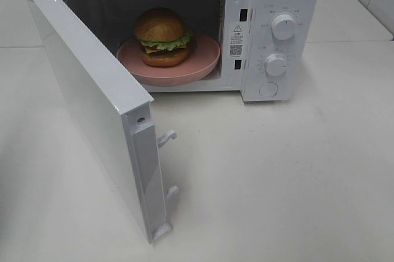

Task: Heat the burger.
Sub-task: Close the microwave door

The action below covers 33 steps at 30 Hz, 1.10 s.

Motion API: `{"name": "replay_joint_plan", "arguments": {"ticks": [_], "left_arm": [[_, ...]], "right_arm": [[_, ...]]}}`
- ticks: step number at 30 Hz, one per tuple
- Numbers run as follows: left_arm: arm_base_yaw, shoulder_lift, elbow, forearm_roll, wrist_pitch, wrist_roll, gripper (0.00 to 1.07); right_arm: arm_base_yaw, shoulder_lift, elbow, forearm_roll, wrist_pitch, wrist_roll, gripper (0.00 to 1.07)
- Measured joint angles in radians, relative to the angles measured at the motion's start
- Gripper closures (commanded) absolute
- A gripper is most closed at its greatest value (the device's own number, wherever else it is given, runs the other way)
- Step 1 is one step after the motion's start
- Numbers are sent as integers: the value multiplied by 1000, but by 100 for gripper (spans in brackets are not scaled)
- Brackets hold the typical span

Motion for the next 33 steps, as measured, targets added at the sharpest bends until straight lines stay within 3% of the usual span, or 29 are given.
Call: {"name": "replay_joint_plan", "arguments": {"ticks": [8, 13, 14, 18, 27, 29, 33], "left_arm": [[0, 184, 15, 78, -225, -5, 107], [0, 311, 15, 165, -353, -80, 107], [0, 366, 15, 218, -402, -123, 107], [0, 466, 15, 313, -487, -168, 107], [0, 613, 15, 379, -598, -252, 107], [0, 673, 0, 443, -610, -327, 107], [-6, 723, -35, 505, -610, -387, 107]], "right_arm": [[0, 0, 0, 0, 0, 0, 32], [0, 0, 0, 0, -1, 0, 32], [0, 0, 0, 0, -1, 0, 32], [0, 0, 0, 0, -1, 0, 32], [0, 0, 0, 0, -1, 0, 32], [0, 0, 0, 0, -1, 0, 32], [0, 0, 0, 0, -1, 0, 32]]}}
